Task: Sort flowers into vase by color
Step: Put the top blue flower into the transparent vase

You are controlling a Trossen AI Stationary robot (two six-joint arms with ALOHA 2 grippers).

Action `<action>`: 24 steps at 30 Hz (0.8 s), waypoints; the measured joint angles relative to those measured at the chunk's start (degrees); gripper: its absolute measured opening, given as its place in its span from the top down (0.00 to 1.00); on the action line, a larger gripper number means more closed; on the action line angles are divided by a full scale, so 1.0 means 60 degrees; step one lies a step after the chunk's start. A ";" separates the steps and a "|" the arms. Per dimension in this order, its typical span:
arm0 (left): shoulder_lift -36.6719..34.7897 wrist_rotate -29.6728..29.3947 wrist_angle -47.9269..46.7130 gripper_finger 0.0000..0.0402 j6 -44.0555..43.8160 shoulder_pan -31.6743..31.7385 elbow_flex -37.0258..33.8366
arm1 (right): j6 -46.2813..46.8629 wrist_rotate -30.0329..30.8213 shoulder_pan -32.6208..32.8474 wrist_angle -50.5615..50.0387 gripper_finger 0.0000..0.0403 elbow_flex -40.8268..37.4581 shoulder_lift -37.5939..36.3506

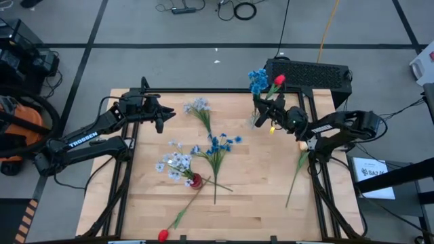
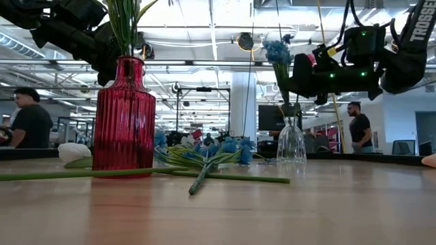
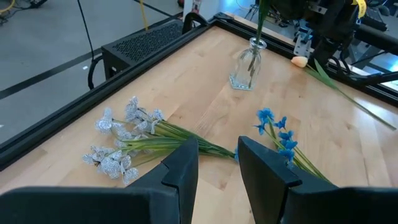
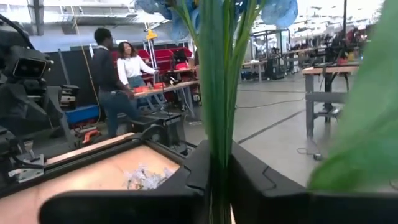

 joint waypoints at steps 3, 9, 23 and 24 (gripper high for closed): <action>0.0000 -0.0002 -0.0002 0.70 0.0004 0.0000 0.0000 | 0.0197 -0.0018 0.0000 -0.0165 0.86 -0.0003 -0.0066; 0.0000 0.0000 0.0000 0.70 0.0007 0.0001 0.0000 | 0.0269 -0.0054 0.0016 -0.0894 0.77 -0.0003 -0.0471; 0.0000 0.0000 0.0000 0.70 0.0009 0.0003 0.0004 | 0.0198 -0.0061 0.0208 -0.7657 0.56 0.1625 -0.2645; 0.0000 0.0000 0.0000 0.70 0.0011 0.0000 0.0004 | 0.0143 -0.0061 0.0206 -0.8339 0.55 0.1902 -0.2803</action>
